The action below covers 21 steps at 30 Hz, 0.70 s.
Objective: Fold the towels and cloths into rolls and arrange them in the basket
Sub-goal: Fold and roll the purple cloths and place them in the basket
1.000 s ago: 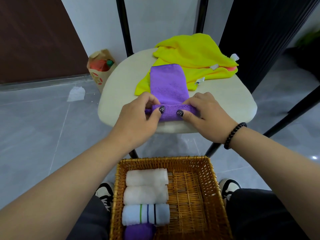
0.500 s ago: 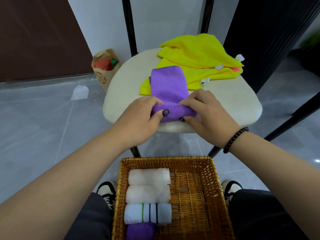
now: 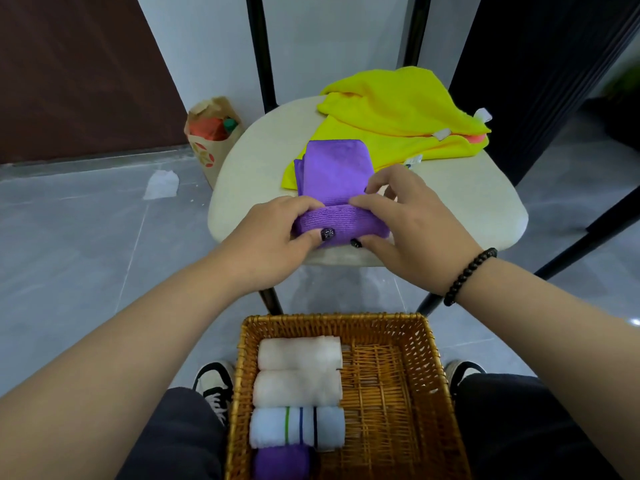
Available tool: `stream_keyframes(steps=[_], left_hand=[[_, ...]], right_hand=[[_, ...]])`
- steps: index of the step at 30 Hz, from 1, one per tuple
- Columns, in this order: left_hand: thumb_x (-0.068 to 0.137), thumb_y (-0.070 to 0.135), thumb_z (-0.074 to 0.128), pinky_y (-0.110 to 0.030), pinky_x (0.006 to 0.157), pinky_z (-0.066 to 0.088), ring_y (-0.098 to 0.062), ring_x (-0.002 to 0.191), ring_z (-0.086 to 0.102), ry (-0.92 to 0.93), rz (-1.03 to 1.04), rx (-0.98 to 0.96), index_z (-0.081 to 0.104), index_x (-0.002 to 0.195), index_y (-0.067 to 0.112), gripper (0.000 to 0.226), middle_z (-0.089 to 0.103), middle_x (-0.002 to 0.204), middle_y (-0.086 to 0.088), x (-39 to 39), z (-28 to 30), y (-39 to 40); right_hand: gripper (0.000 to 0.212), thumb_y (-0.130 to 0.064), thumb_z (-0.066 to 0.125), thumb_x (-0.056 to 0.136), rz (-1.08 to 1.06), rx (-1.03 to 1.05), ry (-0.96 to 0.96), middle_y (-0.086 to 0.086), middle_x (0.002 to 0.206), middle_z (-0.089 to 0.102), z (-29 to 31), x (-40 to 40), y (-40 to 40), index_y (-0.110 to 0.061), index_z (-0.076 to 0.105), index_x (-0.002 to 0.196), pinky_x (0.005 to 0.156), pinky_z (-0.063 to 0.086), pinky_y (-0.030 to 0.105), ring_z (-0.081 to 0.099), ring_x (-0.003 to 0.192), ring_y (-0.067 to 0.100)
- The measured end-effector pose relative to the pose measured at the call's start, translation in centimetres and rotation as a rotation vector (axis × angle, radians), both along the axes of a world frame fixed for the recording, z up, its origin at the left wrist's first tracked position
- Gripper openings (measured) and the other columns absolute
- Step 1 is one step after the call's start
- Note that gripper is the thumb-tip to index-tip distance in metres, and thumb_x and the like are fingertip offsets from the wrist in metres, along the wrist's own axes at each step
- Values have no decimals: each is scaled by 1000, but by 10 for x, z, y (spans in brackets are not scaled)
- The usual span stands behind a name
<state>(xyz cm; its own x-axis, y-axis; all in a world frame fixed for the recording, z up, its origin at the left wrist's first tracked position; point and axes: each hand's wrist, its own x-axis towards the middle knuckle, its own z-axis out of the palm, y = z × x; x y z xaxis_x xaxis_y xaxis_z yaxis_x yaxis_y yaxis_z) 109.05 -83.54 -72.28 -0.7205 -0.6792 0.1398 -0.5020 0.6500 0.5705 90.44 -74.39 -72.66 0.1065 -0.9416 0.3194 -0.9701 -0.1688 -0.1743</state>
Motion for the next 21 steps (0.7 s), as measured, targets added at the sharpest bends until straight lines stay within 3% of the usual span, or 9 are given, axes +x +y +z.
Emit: stream_keyframes(steps=[3, 6, 9, 11, 14, 17, 19, 21], left_hand=[[85, 30, 68, -37, 80, 48, -20, 85, 60, 23, 42, 46, 62, 110, 23, 26, 65, 95, 2, 0, 4, 2], [80, 44, 68, -40, 81, 47, -20, 90, 57, 1, 5, -114, 51, 116, 25, 44, 61, 100, 4, 2, 3, 5], [74, 48, 59, -43, 86, 46, -19, 97, 54, -58, -41, -220, 53, 115, 23, 48, 59, 106, 4, 2, 0, 3], [72, 49, 61, -38, 84, 47, -16, 94, 54, -32, -34, -182, 57, 109, 23, 45, 59, 102, 5, 3, -3, 0], [74, 52, 61, -17, 71, 43, -8, 80, 55, 127, 54, 39, 64, 89, 26, 30, 62, 87, 10, 1, -4, -2], [86, 40, 60, -20, 68, 44, -6, 70, 58, 310, 229, 235, 65, 80, 27, 15, 66, 78, 7, -5, -6, -10], [91, 25, 61, -17, 66, 44, 2, 61, 56, 295, 320, 217, 65, 84, 27, 8, 64, 76, 12, -10, -9, -18], [90, 21, 63, -19, 71, 46, 3, 64, 54, 289, 359, 203, 65, 87, 28, 8, 62, 78, 17, -16, -10, -25]], right_hand=[[42, -30, 57, 78, -16, 42, -33, 13, 101, 57, 1, 1, -2, -7, 66, 112, 74, 49, 49, 54, 90, 35], [35, -29, 57, 85, -12, 69, -100, 9, 99, 54, 3, -2, -4, -10, 66, 113, 79, 46, 46, 51, 95, 31], [30, -23, 65, 87, -9, 106, -162, 7, 100, 52, 7, -5, -5, -10, 65, 114, 85, 43, 42, 50, 100, 28], [35, -24, 68, 84, -11, 119, -177, 3, 100, 50, 8, -6, -5, -11, 64, 117, 87, 42, 36, 50, 102, 26], [40, -24, 72, 80, -2, 109, -172, -1, 98, 47, 8, -7, -3, -13, 64, 117, 85, 39, 30, 51, 101, 25], [38, -23, 75, 76, 30, 79, -153, 5, 97, 53, 6, -6, -1, -11, 67, 111, 83, 44, 34, 52, 97, 27], [36, -23, 74, 73, 52, 54, -129, 8, 97, 57, 3, -4, -1, -10, 68, 105, 80, 48, 41, 54, 94, 30], [34, -24, 73, 69, 72, 35, -97, 10, 94, 58, 1, -1, 0, -10, 68, 99, 75, 49, 45, 55, 90, 33]])
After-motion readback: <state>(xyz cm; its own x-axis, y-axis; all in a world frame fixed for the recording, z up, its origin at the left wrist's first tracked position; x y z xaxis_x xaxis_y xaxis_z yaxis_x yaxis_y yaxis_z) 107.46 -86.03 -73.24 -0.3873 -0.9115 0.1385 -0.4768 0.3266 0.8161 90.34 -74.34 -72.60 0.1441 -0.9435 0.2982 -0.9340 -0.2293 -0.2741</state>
